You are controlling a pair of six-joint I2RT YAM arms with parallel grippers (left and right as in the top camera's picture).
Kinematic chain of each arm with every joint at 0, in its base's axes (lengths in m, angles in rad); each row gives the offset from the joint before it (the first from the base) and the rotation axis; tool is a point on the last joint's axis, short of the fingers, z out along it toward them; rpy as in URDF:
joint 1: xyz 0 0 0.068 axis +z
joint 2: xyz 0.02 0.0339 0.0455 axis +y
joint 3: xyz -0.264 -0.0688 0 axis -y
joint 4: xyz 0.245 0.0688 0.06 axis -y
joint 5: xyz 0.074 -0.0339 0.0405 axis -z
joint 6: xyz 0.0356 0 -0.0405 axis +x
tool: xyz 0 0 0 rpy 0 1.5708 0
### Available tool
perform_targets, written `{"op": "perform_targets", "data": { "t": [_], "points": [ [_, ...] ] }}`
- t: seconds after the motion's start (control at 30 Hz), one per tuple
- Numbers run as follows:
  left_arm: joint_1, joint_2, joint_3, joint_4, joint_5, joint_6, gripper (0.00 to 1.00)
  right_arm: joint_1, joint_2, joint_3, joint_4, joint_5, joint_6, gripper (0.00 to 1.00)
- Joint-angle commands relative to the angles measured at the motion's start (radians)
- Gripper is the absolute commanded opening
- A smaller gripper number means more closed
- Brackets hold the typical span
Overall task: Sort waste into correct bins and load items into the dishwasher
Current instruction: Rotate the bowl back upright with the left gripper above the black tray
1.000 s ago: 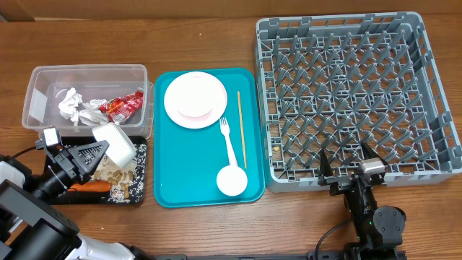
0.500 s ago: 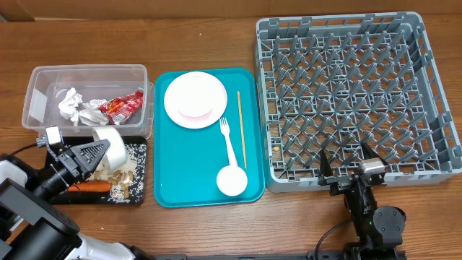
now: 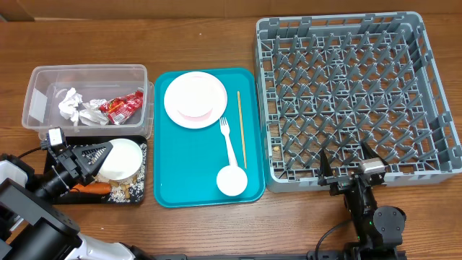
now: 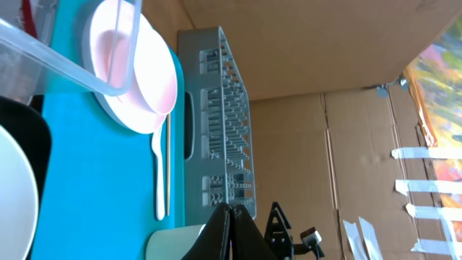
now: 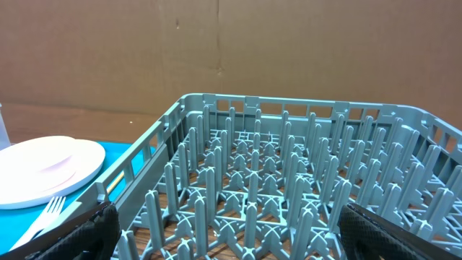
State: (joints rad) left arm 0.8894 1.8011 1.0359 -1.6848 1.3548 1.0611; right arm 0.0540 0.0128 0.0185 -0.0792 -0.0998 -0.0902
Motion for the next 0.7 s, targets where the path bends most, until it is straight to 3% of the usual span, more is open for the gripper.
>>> {"op": "perform_targets", "data": {
  "t": [0.0,0.4,0.47,0.67],
  "points": [
    [-0.008,-0.018,0.003,-0.007,0.025,0.085,0.04,0.006,-0.008,-0.011,0.003,0.001,-0.004,1.0],
    [-0.008,-0.033,0.011,0.024,0.002,0.06,0.04,0.006,-0.008,-0.011,0.003,0.001,-0.004,1.0],
    [-0.008,-0.033,0.014,0.055,0.012,0.019,0.04,0.006,-0.008,-0.011,0.003,0.001,-0.004,1.0],
    [-0.01,-0.032,0.016,0.329,-0.022,-0.312,0.04,0.006,-0.008,-0.011,0.003,0.001,-0.004,1.0]
  ]
}}
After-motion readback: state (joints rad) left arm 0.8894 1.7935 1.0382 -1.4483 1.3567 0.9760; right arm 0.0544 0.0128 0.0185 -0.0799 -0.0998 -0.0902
